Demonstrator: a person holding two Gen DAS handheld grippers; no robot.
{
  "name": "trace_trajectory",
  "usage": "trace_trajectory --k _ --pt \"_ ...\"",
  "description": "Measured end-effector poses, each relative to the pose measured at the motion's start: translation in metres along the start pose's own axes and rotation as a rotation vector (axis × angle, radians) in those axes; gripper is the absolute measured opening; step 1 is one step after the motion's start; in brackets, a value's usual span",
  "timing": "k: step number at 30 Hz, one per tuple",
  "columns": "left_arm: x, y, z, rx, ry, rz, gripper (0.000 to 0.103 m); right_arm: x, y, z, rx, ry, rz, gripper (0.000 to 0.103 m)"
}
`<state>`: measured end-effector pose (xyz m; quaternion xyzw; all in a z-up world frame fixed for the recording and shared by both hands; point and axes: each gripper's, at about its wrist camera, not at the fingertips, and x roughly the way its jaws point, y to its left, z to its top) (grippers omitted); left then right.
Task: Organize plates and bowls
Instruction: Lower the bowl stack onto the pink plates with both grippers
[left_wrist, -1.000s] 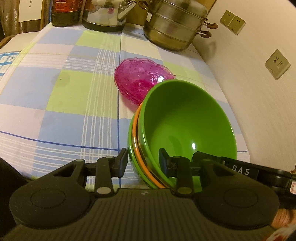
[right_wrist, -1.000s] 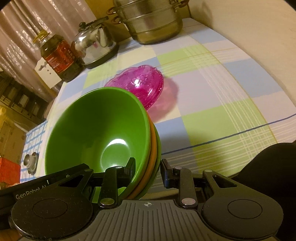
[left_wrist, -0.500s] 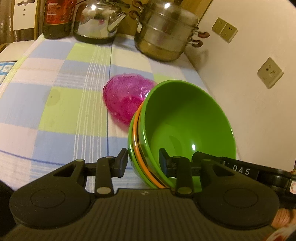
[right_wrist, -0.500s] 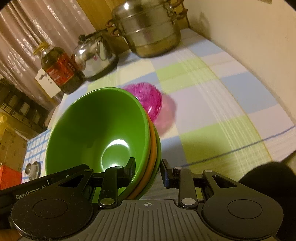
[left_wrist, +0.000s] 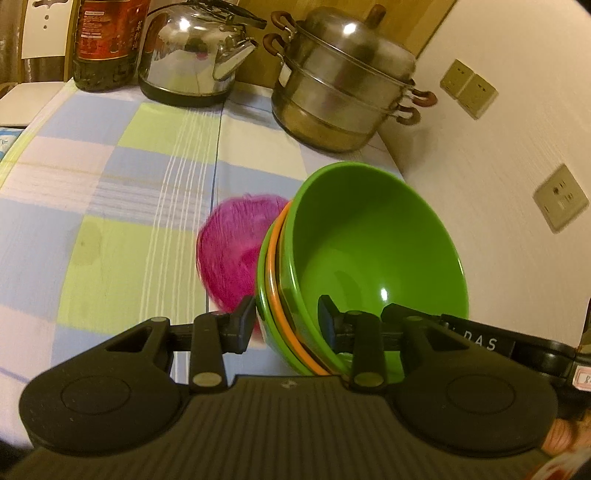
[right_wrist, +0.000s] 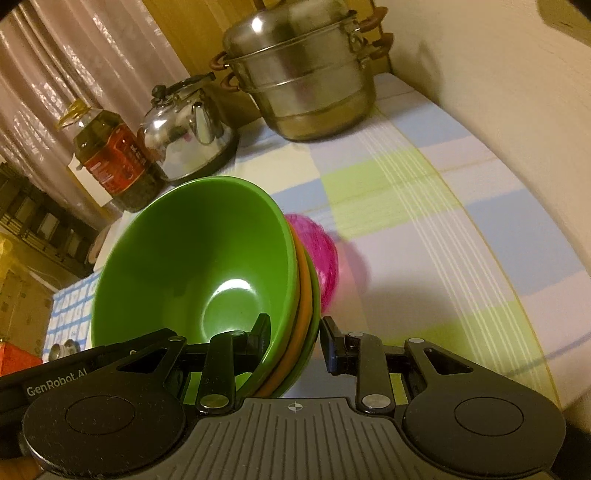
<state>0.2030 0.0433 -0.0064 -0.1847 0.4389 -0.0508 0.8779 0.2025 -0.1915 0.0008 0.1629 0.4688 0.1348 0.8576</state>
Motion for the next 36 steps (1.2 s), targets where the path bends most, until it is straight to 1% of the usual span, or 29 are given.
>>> trace_trajectory --k 4,8,13,20,26,30,36 --pt "0.023 0.006 0.023 -0.01 0.011 0.009 0.033 0.027 -0.001 0.021 0.003 0.027 0.001 0.029" --pt "0.05 0.017 0.04 -0.03 0.044 0.012 0.033 0.057 -0.005 0.038 0.016 0.07 -0.008 0.029" --pt "0.071 0.028 0.048 -0.041 0.064 0.021 0.033 0.084 -0.008 0.047 0.019 0.105 -0.025 0.029" --pt "0.085 0.04 0.044 -0.066 0.082 0.015 0.033 0.102 -0.011 0.042 0.021 0.131 -0.033 0.029" --pt "0.091 0.043 0.045 -0.062 0.075 0.01 0.03 0.106 -0.009 0.043 0.012 0.11 -0.041 0.029" --pt "0.092 0.045 0.045 -0.058 0.071 0.004 0.031 0.108 -0.005 0.042 -0.021 0.107 -0.046 0.03" --pt "0.092 0.044 0.044 -0.055 0.065 0.006 0.031 0.109 -0.005 0.041 -0.03 0.105 -0.039 0.031"
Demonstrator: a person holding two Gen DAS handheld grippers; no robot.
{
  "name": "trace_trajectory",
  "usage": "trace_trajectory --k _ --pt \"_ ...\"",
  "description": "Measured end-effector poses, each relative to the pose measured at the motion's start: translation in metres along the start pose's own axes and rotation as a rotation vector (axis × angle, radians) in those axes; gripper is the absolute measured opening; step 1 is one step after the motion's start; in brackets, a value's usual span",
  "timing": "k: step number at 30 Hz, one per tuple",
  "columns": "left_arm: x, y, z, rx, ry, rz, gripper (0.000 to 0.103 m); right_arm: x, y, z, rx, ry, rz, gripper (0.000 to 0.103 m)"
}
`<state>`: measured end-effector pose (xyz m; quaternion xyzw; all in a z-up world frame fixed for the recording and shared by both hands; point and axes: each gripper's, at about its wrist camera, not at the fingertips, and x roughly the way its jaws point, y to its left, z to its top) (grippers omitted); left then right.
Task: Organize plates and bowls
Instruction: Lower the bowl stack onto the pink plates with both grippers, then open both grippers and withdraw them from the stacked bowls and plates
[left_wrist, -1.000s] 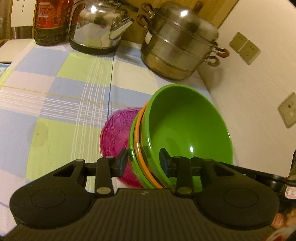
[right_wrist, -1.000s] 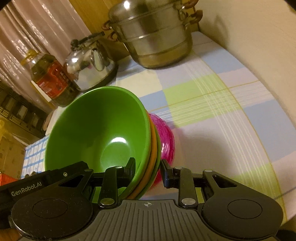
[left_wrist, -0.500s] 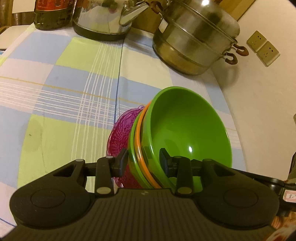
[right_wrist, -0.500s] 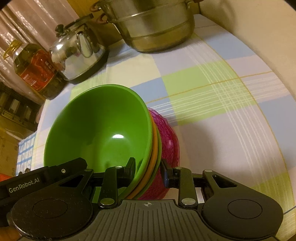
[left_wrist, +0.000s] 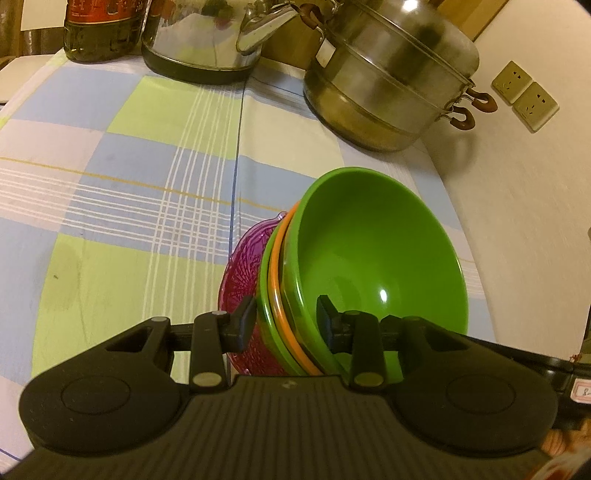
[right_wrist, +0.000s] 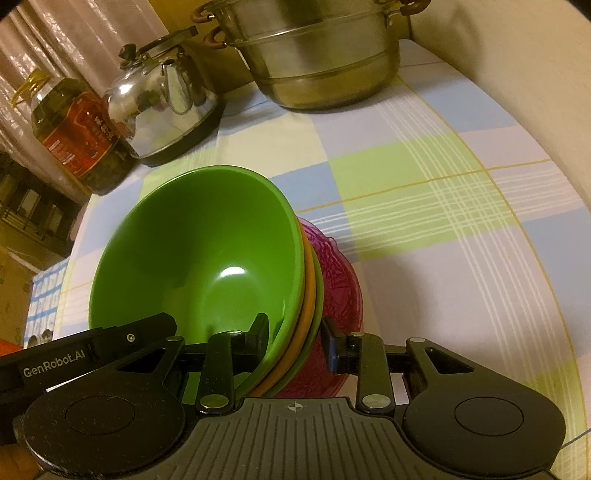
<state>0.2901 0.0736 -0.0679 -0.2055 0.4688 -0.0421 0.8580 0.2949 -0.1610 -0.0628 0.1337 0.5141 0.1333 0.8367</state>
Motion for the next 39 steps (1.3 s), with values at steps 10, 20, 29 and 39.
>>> trace_trajectory --k 10,20,29,39 --pt "0.0 0.0 -0.001 0.002 -0.008 0.0 0.033 0.003 0.001 -0.002 -0.003 -0.001 0.013 0.04" --pt "-0.018 -0.001 -0.006 0.014 -0.059 0.044 0.059 -0.016 -0.003 -0.005 0.019 -0.071 0.04 0.055" --pt "-0.052 -0.007 -0.019 0.081 -0.159 0.105 0.061 -0.041 -0.006 -0.013 0.04 -0.109 0.062 0.057" --pt "-0.094 -0.013 -0.04 0.108 -0.252 0.135 0.061 -0.075 -0.009 -0.029 0.054 -0.148 0.071 0.058"
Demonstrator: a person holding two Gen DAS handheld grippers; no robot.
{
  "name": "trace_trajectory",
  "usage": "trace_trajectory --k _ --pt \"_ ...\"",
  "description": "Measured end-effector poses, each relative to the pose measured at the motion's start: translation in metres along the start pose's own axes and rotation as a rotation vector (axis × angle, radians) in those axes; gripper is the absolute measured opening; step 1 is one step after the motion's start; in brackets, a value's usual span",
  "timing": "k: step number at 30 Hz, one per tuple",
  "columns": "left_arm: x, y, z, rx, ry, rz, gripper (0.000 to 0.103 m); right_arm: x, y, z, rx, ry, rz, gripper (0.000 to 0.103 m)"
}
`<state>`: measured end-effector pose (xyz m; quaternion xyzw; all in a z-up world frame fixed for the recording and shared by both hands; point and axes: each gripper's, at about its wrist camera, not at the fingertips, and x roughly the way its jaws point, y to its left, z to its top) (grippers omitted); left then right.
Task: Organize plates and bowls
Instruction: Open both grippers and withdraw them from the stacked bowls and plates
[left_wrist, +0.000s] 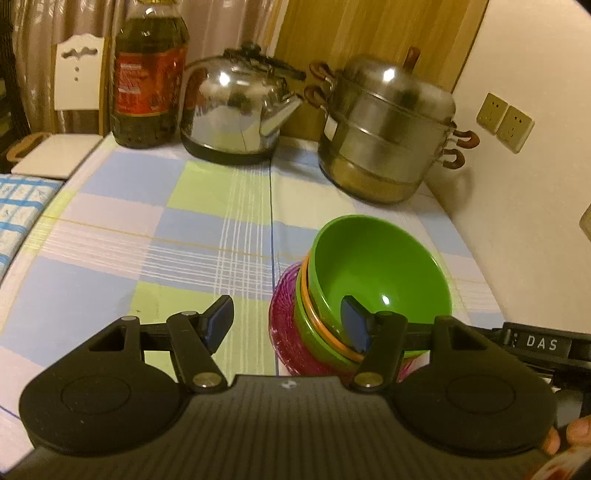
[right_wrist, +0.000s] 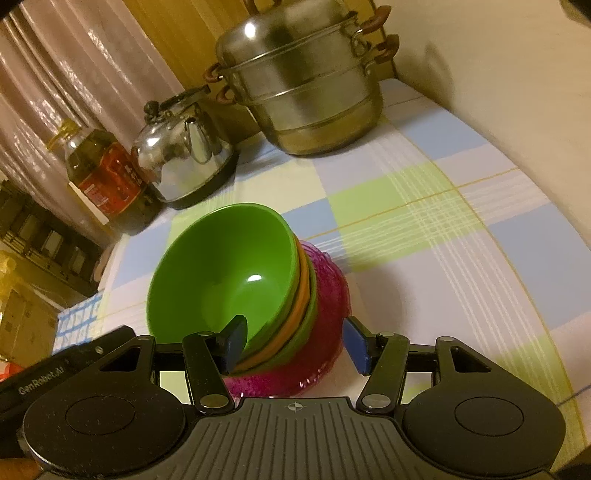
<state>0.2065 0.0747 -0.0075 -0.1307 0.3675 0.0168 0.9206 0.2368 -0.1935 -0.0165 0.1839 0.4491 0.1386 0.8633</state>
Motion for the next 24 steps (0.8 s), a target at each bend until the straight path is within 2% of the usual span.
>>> trace_trajectory --k 13,24 --pt "-0.047 -0.006 -0.039 0.045 0.015 0.028 0.06 -0.042 0.0 -0.042 -0.082 -0.036 -0.063 0.058" --pt "-0.075 -0.016 -0.072 0.079 0.021 0.005 0.059 -0.073 0.014 -0.083 -0.213 -0.082 -0.08 0.058"
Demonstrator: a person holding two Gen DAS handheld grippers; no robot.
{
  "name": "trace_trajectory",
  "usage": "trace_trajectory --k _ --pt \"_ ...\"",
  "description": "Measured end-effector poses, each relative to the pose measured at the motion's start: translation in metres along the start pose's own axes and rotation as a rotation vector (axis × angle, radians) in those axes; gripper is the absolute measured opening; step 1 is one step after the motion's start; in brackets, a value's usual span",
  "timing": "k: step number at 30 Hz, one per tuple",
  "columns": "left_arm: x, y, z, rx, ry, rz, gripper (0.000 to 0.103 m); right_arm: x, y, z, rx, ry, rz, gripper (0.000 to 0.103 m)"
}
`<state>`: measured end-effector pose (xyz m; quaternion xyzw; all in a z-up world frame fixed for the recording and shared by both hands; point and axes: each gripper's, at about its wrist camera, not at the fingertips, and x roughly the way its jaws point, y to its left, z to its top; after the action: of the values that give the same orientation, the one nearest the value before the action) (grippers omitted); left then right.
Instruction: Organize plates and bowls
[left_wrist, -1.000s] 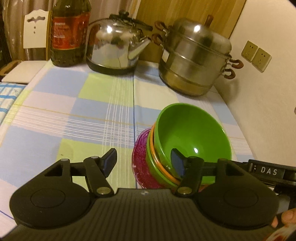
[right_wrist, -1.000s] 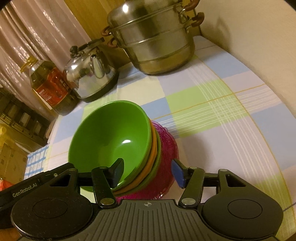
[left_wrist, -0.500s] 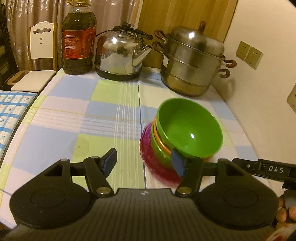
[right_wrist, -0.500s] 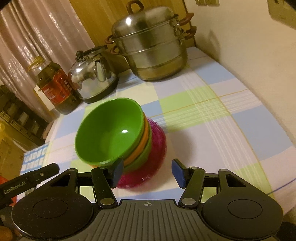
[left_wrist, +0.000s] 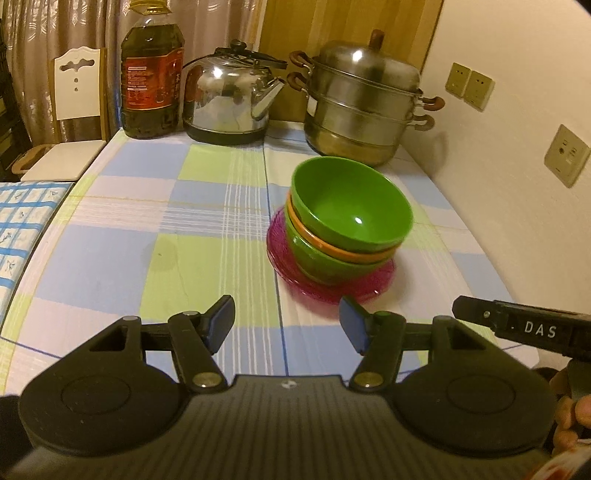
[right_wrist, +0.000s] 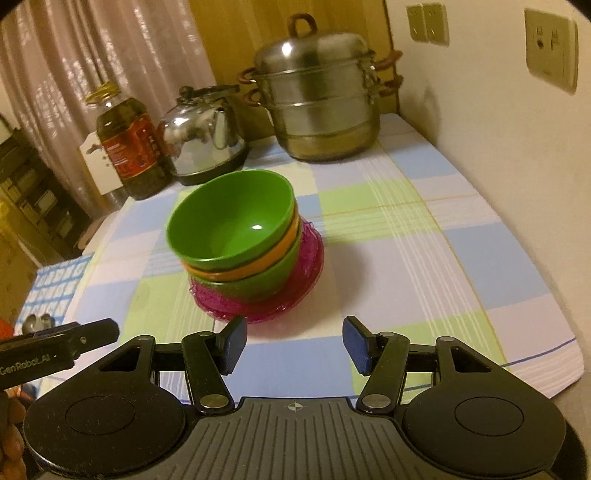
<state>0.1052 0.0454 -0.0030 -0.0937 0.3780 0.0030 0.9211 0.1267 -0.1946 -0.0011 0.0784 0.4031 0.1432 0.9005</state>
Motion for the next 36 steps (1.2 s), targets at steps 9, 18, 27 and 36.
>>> trace_trajectory --k 9,18,27,36 --pt "-0.016 -0.009 -0.023 0.01 0.012 -0.017 0.059 -0.021 0.009 -0.023 -0.07 -0.026 -0.011 0.058" --pt "-0.031 -0.01 -0.04 0.008 0.011 -0.025 0.059 -0.034 0.014 -0.042 -0.08 -0.014 -0.012 0.058" --pt "-0.047 -0.02 -0.06 0.034 0.013 0.016 0.055 -0.049 0.022 -0.058 -0.106 -0.004 -0.014 0.058" --pt "-0.066 -0.021 -0.071 0.014 -0.009 0.018 0.056 -0.068 0.025 -0.068 -0.131 -0.03 -0.021 0.058"
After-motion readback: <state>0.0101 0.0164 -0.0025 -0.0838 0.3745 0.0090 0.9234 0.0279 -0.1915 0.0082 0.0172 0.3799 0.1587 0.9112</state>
